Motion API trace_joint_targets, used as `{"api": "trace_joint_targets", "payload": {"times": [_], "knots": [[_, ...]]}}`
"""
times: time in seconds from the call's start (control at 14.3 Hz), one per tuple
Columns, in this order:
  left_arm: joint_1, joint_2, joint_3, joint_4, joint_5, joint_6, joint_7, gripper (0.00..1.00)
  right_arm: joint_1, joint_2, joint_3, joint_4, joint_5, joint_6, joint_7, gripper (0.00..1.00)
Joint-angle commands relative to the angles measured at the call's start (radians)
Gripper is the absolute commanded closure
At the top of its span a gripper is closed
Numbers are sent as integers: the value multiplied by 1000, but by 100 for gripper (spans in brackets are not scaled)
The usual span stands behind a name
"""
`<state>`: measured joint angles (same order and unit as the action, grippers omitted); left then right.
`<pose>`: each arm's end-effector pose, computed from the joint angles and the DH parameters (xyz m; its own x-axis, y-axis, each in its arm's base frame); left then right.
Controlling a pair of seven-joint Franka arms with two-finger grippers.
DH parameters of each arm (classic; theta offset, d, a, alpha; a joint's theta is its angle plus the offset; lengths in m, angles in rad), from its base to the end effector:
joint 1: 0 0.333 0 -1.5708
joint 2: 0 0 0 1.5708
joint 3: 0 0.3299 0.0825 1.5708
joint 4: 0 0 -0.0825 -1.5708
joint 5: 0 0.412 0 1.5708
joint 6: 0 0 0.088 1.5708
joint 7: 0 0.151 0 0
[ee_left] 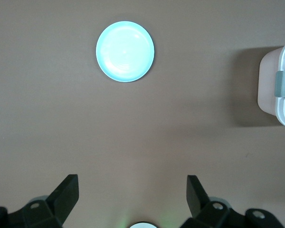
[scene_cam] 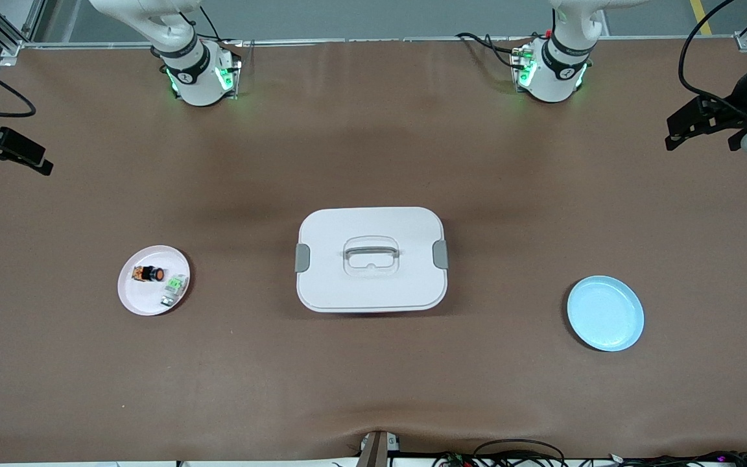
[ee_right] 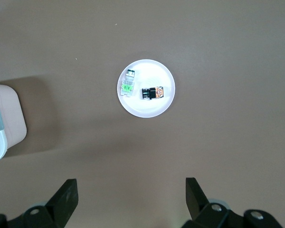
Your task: Transfer orange switch to right arm and place
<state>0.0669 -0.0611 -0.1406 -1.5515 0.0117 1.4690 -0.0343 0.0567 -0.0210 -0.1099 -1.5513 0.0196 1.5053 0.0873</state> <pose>0.5496 -0.0411 0.6295 0.9991 -0.0377 -0.0213 -0.0382 -0.9991 -0.0210 0.5674 -0.0278 0.6105 0.9900 -0.1386 -0.0269 -0.1392 -0.9901 -0.0196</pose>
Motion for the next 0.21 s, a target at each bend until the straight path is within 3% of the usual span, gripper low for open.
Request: {"api": "trace_joint_targets", "payload": {"times": [0.0, 0.14], "knots": [[7, -3, -2, 14, -12, -1, 1, 0, -12, -10, 4, -4, -9, -4, -8, 0], [5, -2, -2, 17, -9, -1, -3, 0, -17, -10, 4, -4, -7, -8, -8, 0]]}}
